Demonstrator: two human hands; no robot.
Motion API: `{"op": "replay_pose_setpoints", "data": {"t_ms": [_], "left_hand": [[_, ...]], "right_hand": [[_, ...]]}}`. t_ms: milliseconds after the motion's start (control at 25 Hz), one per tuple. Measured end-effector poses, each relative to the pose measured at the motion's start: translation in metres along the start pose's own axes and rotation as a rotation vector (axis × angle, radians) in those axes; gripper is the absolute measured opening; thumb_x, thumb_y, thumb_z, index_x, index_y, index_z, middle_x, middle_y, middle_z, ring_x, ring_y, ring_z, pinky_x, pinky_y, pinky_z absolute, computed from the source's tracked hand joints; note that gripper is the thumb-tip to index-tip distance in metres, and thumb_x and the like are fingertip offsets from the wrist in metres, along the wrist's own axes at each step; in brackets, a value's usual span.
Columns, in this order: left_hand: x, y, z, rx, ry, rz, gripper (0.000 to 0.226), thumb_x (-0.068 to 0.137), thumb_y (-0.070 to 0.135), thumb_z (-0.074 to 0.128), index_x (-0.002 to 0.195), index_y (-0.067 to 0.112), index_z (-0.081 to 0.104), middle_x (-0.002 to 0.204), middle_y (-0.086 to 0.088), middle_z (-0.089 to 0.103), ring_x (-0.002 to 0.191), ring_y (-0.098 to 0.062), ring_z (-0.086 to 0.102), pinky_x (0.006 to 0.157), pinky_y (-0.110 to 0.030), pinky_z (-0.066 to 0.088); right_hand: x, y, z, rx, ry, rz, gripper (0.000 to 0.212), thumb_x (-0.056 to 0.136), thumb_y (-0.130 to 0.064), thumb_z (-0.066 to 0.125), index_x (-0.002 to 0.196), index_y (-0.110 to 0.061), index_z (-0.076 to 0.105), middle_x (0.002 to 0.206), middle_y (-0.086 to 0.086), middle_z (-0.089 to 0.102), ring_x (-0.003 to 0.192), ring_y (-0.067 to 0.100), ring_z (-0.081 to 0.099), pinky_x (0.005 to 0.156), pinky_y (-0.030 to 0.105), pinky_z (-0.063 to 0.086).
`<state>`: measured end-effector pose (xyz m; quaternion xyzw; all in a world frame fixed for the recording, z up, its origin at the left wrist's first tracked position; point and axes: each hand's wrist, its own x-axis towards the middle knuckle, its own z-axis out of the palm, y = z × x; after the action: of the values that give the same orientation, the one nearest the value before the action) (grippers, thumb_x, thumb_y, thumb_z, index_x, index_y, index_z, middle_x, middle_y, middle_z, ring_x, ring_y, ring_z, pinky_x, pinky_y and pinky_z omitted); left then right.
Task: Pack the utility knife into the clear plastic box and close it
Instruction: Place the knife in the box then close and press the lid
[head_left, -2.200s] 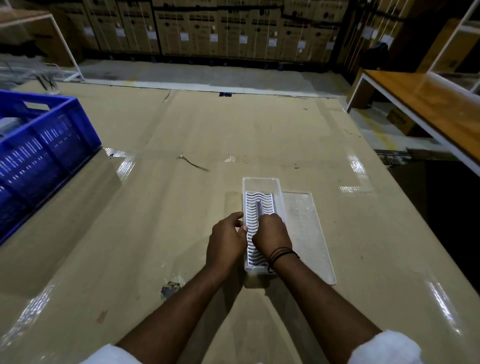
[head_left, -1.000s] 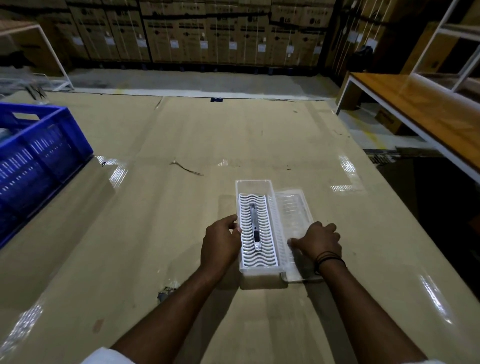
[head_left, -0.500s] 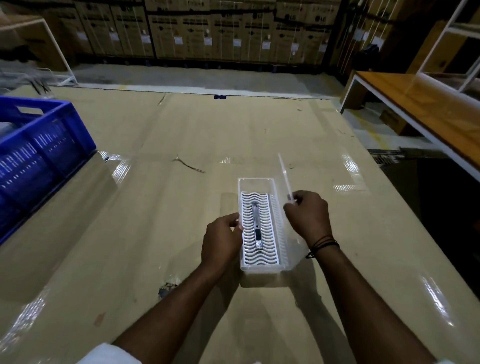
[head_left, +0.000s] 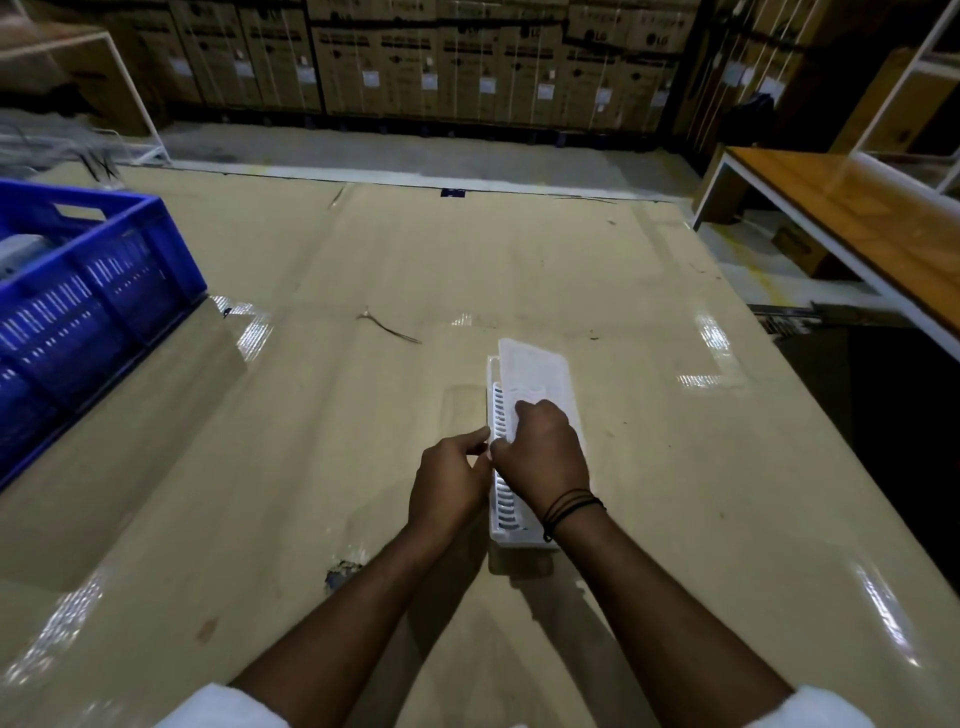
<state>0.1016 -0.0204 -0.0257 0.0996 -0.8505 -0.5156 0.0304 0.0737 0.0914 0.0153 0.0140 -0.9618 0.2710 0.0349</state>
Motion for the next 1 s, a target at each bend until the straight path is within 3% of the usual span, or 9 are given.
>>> {"op": "replay_pose_setpoints", "data": {"t_ms": [120, 200, 360, 440, 520, 600, 720, 800, 1000], "left_hand": [[0.001, -0.004, 0.0, -0.036, -0.021, -0.013, 0.036, 0.097, 0.022, 0.061, 0.132, 0.025, 0.067, 0.121, 0.005, 0.075, 0.093, -0.024, 0.076, 0.085, -0.043, 0.061], [0.002, -0.006, -0.001, -0.075, -0.021, -0.027, 0.036, 0.097, 0.016, 0.059, 0.131, 0.024, 0.068, 0.123, 0.001, 0.074, 0.099, -0.024, 0.075, 0.087, -0.046, 0.061], [0.005, -0.007, -0.002, -0.124, -0.018, -0.058, 0.034, 0.097, 0.015, 0.058, 0.127, 0.025, 0.071, 0.122, 0.001, 0.075, 0.098, -0.019, 0.075, 0.086, -0.047, 0.062], [0.004, -0.007, -0.002, -0.154, -0.025, -0.067, 0.032, 0.097, 0.02, 0.06, 0.127, 0.026, 0.07, 0.119, 0.002, 0.076, 0.087, -0.016, 0.077, 0.08, -0.046, 0.064], [0.002, -0.005, -0.003, -0.171, -0.041, -0.058, 0.033, 0.097, 0.025, 0.062, 0.13, 0.026, 0.068, 0.118, 0.003, 0.075, 0.084, -0.015, 0.077, 0.079, -0.046, 0.065], [-0.002, -0.004, -0.002, -0.15, -0.05, -0.039, 0.038, 0.096, 0.031, 0.065, 0.133, 0.025, 0.065, 0.12, 0.004, 0.074, 0.091, -0.017, 0.076, 0.084, -0.047, 0.063], [-0.006, -0.003, -0.001, -0.135, -0.047, -0.02, 0.043, 0.095, 0.037, 0.066, 0.136, 0.026, 0.063, 0.12, 0.008, 0.073, 0.093, -0.016, 0.076, 0.085, -0.047, 0.063], [-0.006, -0.003, -0.001, -0.136, -0.043, -0.013, 0.044, 0.095, 0.037, 0.066, 0.137, 0.026, 0.062, 0.12, 0.008, 0.073, 0.092, -0.015, 0.076, 0.084, -0.047, 0.064], [-0.007, -0.004, -0.003, -0.124, -0.047, -0.015, 0.044, 0.093, 0.038, 0.067, 0.136, 0.027, 0.063, 0.112, 0.016, 0.073, 0.088, -0.01, 0.076, 0.082, -0.045, 0.064]], "right_hand": [[-0.002, 0.001, 0.008, -0.052, -0.012, -0.032, 0.013, 0.089, -0.022, 0.061, 0.095, -0.01, 0.059, 0.093, 0.006, 0.054, 0.091, 0.028, 0.063, 0.066, 0.028, 0.039], [-0.002, 0.002, 0.013, -0.045, -0.052, -0.034, 0.017, 0.093, -0.024, 0.058, 0.1, -0.009, 0.063, 0.102, 0.01, 0.061, 0.097, 0.03, 0.065, 0.07, 0.031, 0.043], [0.0, 0.006, 0.019, -0.038, -0.13, -0.054, 0.02, 0.096, -0.024, 0.056, 0.098, -0.007, 0.065, 0.108, 0.014, 0.063, 0.1, 0.032, 0.065, 0.071, 0.03, 0.041], [-0.001, 0.011, 0.015, 0.035, -0.113, -0.084, 0.027, 0.095, -0.022, 0.058, 0.114, -0.006, 0.068, 0.115, 0.014, 0.064, 0.107, 0.03, 0.064, 0.083, 0.033, 0.048], [-0.004, 0.022, 0.007, 0.077, 0.042, -0.089, 0.037, 0.093, -0.024, 0.062, 0.127, -0.01, 0.067, 0.118, 0.011, 0.064, 0.11, 0.028, 0.062, 0.094, 0.035, 0.048], [-0.008, 0.04, 0.003, 0.022, 0.228, -0.021, 0.043, 0.09, -0.029, 0.065, 0.13, -0.014, 0.065, 0.12, 0.011, 0.062, 0.11, 0.031, 0.058, 0.096, 0.041, 0.048], [-0.014, 0.064, 0.003, 0.057, 0.147, 0.208, 0.054, 0.093, -0.04, 0.061, 0.141, -0.018, 0.051, 0.135, 0.012, 0.052, 0.122, 0.033, 0.051, 0.105, 0.048, 0.043], [-0.016, 0.071, 0.006, 0.187, 0.064, 0.256, 0.055, 0.097, -0.041, 0.057, 0.144, -0.015, 0.047, 0.137, 0.014, 0.053, 0.124, 0.031, 0.053, 0.105, 0.047, 0.046], [-0.016, 0.072, 0.009, 0.282, 0.131, 0.214, 0.045, 0.1, -0.03, 0.055, 0.139, -0.009, 0.052, 0.132, 0.013, 0.059, 0.118, 0.026, 0.058, 0.096, 0.033, 0.046]]}}
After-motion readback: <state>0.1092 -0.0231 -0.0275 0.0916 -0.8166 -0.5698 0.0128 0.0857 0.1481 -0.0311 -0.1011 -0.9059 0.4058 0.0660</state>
